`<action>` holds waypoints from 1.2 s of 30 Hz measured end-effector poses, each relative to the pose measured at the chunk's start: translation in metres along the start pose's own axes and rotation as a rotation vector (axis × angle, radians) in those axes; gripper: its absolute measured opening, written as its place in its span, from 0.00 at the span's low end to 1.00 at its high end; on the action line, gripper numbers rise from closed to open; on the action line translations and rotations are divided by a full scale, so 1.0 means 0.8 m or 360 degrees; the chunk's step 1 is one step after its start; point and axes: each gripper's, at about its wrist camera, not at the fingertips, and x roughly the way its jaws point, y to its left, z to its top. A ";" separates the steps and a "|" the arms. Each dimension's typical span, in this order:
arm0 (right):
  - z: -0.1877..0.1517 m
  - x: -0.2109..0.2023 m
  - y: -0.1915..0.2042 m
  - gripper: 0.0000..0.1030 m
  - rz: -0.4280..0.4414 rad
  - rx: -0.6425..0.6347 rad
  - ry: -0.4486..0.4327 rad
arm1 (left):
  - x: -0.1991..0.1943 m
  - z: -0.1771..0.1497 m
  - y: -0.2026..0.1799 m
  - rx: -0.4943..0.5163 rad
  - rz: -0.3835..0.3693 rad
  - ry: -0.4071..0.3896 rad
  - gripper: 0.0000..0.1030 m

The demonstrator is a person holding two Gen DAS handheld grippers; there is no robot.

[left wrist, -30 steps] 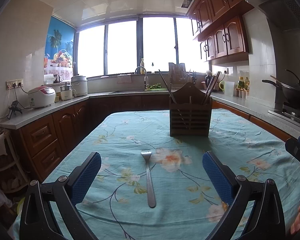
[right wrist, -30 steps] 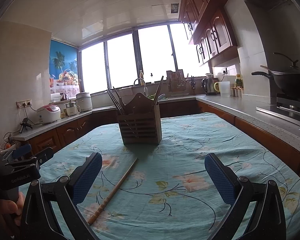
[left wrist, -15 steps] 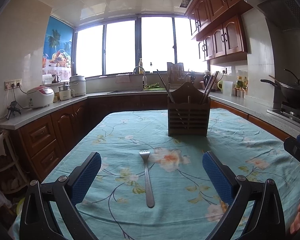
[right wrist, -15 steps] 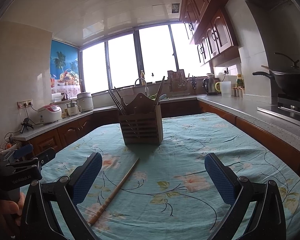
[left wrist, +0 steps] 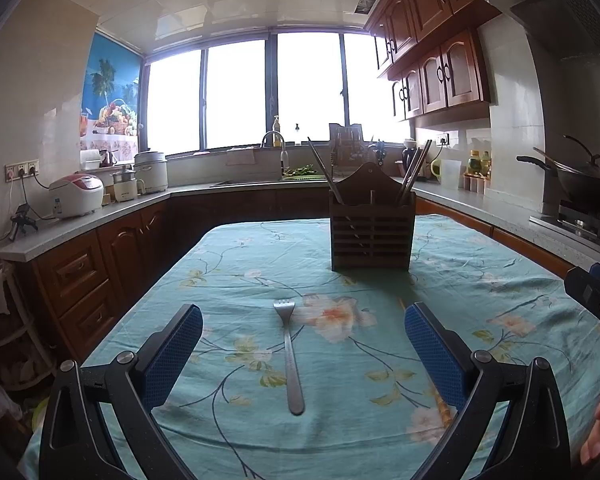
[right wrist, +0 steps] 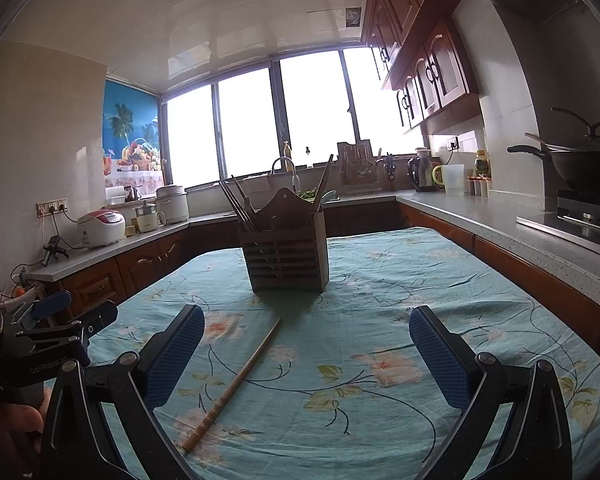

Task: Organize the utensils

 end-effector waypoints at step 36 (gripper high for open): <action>0.009 0.017 -0.007 1.00 0.0027 -0.0003 0.0036 | 0.007 0.011 -0.019 -0.0029 -0.0029 0.0057 0.99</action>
